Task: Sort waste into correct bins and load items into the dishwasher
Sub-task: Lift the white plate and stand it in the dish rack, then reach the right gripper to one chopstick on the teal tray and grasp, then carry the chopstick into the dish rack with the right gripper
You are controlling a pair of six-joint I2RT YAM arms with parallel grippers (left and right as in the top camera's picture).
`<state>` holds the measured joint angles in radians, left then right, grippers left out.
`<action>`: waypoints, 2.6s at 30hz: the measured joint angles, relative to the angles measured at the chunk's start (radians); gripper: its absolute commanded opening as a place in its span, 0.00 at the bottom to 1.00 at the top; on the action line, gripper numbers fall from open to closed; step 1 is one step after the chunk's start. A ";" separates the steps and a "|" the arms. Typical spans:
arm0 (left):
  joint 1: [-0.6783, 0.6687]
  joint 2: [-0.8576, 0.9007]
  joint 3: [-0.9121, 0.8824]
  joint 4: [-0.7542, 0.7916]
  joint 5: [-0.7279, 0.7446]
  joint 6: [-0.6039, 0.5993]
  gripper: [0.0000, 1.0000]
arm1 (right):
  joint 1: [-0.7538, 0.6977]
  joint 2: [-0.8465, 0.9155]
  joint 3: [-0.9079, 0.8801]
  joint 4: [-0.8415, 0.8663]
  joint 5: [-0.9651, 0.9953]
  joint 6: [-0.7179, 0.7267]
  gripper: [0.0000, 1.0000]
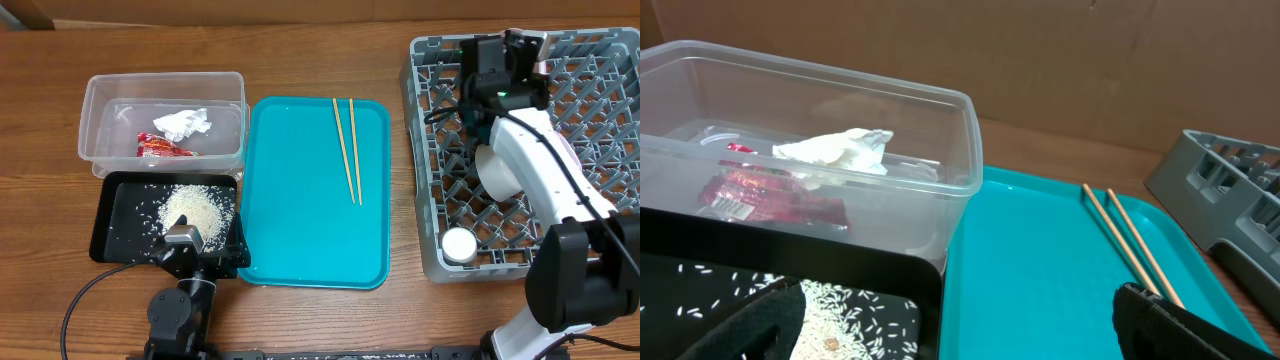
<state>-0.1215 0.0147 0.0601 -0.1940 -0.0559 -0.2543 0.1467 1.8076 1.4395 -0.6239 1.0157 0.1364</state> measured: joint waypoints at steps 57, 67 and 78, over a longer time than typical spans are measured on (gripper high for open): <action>0.000 0.000 0.000 0.000 0.000 0.000 1.00 | 0.442 0.290 -0.005 0.048 -0.885 0.139 0.06; 0.000 0.000 0.000 0.000 0.000 0.000 1.00 | 0.443 0.258 -0.006 -0.037 -1.051 0.180 0.04; 0.000 0.000 0.000 0.000 0.000 0.000 1.00 | 0.406 -0.101 0.013 -0.125 -1.065 0.181 0.04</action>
<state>-0.1215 0.0151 0.0601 -0.1936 -0.0555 -0.2543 0.5526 1.7069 1.4525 -0.7490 -0.0490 0.3172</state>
